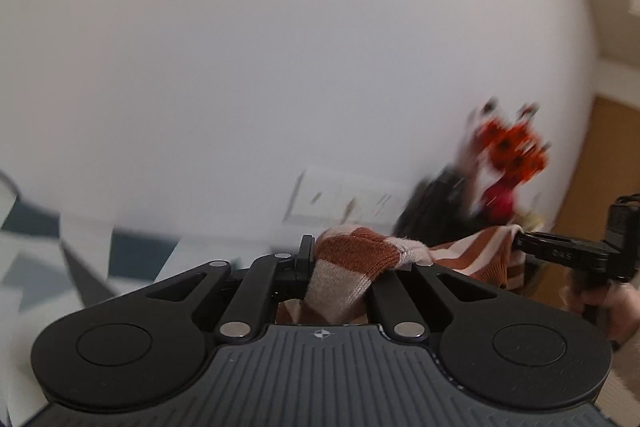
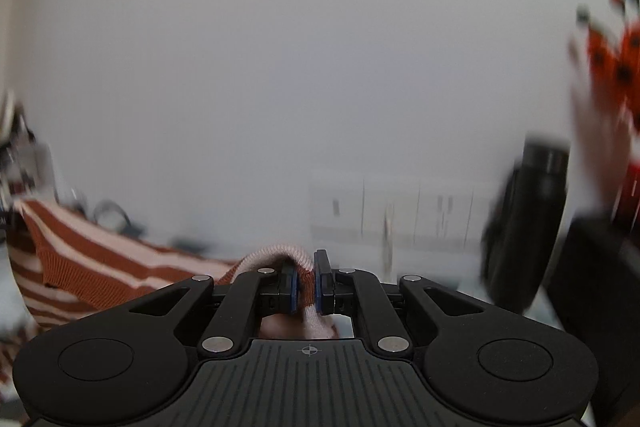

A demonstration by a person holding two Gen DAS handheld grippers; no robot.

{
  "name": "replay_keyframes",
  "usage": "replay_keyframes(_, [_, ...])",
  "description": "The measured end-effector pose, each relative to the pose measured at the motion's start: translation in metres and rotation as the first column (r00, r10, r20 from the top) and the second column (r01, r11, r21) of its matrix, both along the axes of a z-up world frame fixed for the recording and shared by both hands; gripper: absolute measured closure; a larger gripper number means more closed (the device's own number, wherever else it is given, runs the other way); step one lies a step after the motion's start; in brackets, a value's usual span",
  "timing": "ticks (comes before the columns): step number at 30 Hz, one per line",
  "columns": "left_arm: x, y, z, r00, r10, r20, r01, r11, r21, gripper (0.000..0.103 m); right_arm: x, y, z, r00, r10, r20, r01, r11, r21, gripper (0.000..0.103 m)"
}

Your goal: Fold clothes

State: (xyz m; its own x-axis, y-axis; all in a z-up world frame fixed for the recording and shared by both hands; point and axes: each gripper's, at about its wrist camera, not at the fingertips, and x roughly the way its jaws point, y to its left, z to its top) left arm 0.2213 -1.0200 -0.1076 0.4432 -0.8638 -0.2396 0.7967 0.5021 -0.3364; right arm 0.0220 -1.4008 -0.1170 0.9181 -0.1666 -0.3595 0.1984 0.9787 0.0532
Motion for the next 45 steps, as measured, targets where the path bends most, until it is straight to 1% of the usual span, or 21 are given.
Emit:
replay_keyframes(3, [0.004,-0.020,-0.028,1.000,0.007,-0.006,-0.006,0.999,0.036,0.096,0.023,-0.002,-0.046,0.999,-0.008,-0.050,0.009,1.000,0.019,0.096])
replay_keyframes(4, [0.005,-0.026,-0.036,1.000,0.008,-0.008,-0.008,0.999,0.047,0.096,0.029,-0.003,-0.056,0.998,-0.005,-0.059,0.007,0.999,0.033,0.096])
replay_keyframes(5, [0.004,-0.025,-0.037,1.000,0.004,-0.020,-0.003,0.999,0.049,0.096,0.035,-0.004,-0.066,0.998,0.000,-0.068,0.003,0.999,0.047,0.096])
replay_keyframes(6, [0.008,-0.032,-0.044,0.999,0.002,-0.033,0.000,0.999,0.054,0.096,0.043,-0.004,-0.075,0.997,0.008,-0.076,-0.003,0.998,0.065,0.096])
replay_keyframes(9, [0.018,-0.043,-0.060,0.998,0.005,-0.066,0.001,0.996,0.089,0.096,0.061,0.004,-0.093,0.994,0.032,-0.103,-0.024,0.997,0.077,0.095])
replay_keyframes(11, [0.025,-0.035,-0.069,0.992,0.019,-0.124,-0.011,0.998,0.066,0.096,0.075,0.012,-0.105,0.991,0.041,-0.126,-0.036,0.998,0.046,0.093])
replay_keyframes(14, [0.035,-0.025,-0.082,0.977,0.038,-0.211,-0.032,0.999,0.031,0.096,0.087,0.017,-0.123,0.988,0.038,-0.152,-0.035,0.999,0.018,0.092])
replay_keyframes(15, [0.039,-0.021,-0.086,0.970,0.043,-0.240,-0.039,0.999,0.020,0.096,0.087,0.016,-0.125,0.985,0.034,-0.168,-0.030,0.999,0.026,0.092])
replay_keyframes(17, [0.046,-0.014,-0.094,0.953,0.053,-0.297,-0.055,0.998,-0.001,0.096,0.084,0.012,-0.124,0.986,0.030,-0.162,-0.020,0.998,0.064,0.090])
replay_keyframes(18, [0.049,-0.010,-0.099,0.944,0.057,-0.326,-0.064,0.998,-0.011,0.095,0.082,0.008,-0.123,0.987,0.028,-0.158,-0.014,0.996,0.086,0.085])
replay_keyframes(20, [0.057,-0.003,-0.107,0.922,0.064,-0.381,-0.082,0.996,-0.031,0.094,0.082,-0.001,-0.126,0.985,0.019,-0.171,0.007,0.989,0.148,0.084])
replay_keyframes(22, [0.063,0.004,-0.116,0.898,0.069,-0.435,-0.100,0.994,-0.050,0.094,0.084,-0.012,-0.131,0.983,0.032,-0.183,0.007,0.978,0.210,0.084])
replay_keyframes(25, [0.068,0.005,-0.120,0.885,0.056,-0.462,-0.098,0.993,-0.068,0.094,0.085,-0.017,-0.135,0.980,0.046,-0.194,0.002,0.971,0.239,0.084])
replay_keyframes(28, [0.072,0.007,-0.124,0.872,0.043,-0.488,-0.096,0.992,-0.085,0.093,0.085,-0.015,-0.135,0.979,0.049,-0.199,-0.002,0.974,0.228,0.083])
replay_keyframes(32, [0.069,0.003,-0.124,0.879,0.044,-0.475,-0.091,0.993,-0.077,0.092,0.086,-0.010,-0.135,0.977,0.053,-0.206,-0.009,0.978,0.208,0.081])
replay_keyframes(39, [0.068,0.003,-0.126,0.877,0.045,-0.479,-0.095,0.992,-0.080,0.092,0.087,-0.004,-0.134,0.975,0.053,-0.216,-0.016,0.985,0.172,0.077])
replay_keyframes(45, [0.067,0.002,-0.126,0.882,0.051,-0.468,-0.097,0.992,-0.075,0.092,0.086,-0.005,-0.134,0.976,0.057,-0.212,-0.018,0.983,0.183,0.077])
